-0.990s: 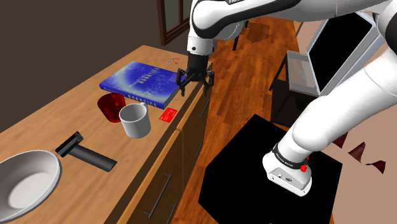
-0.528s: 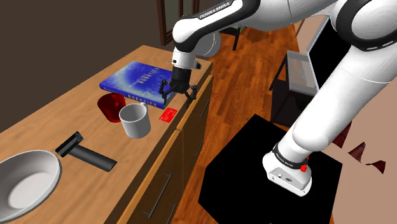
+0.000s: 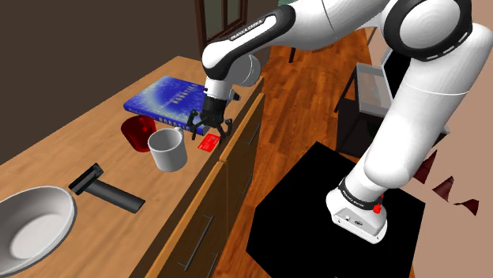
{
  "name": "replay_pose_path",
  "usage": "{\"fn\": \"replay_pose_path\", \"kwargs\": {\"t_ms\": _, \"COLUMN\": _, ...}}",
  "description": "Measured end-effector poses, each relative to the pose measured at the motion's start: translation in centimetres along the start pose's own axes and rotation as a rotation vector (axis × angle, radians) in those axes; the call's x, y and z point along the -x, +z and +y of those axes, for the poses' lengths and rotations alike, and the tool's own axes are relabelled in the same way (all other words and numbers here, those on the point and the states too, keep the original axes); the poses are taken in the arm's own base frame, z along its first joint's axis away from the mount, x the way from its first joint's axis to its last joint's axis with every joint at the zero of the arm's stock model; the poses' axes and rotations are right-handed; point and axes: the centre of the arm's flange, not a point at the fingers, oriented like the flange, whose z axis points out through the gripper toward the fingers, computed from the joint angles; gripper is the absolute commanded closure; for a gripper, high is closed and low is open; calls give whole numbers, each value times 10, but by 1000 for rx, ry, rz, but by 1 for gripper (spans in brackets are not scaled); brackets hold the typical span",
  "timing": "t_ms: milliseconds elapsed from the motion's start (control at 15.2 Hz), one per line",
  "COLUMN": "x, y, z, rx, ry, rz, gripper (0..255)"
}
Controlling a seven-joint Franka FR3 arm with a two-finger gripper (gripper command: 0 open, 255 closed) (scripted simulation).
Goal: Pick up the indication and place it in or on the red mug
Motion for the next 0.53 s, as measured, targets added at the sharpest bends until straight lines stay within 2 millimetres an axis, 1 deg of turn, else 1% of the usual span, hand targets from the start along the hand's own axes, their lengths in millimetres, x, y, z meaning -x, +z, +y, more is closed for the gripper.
{"fn": "replay_pose_path", "kwargs": {"t_ms": 198, "x": -1, "y": 15, "z": 0, "rx": 0, "ry": 1, "rz": 0, "gripper": 0}}
{"fn": "replay_pose_path", "kwargs": {"t_ms": 528, "x": -1, "y": 20, "z": 0, "rx": -1, "ry": 1, "rz": 0, "gripper": 0}}
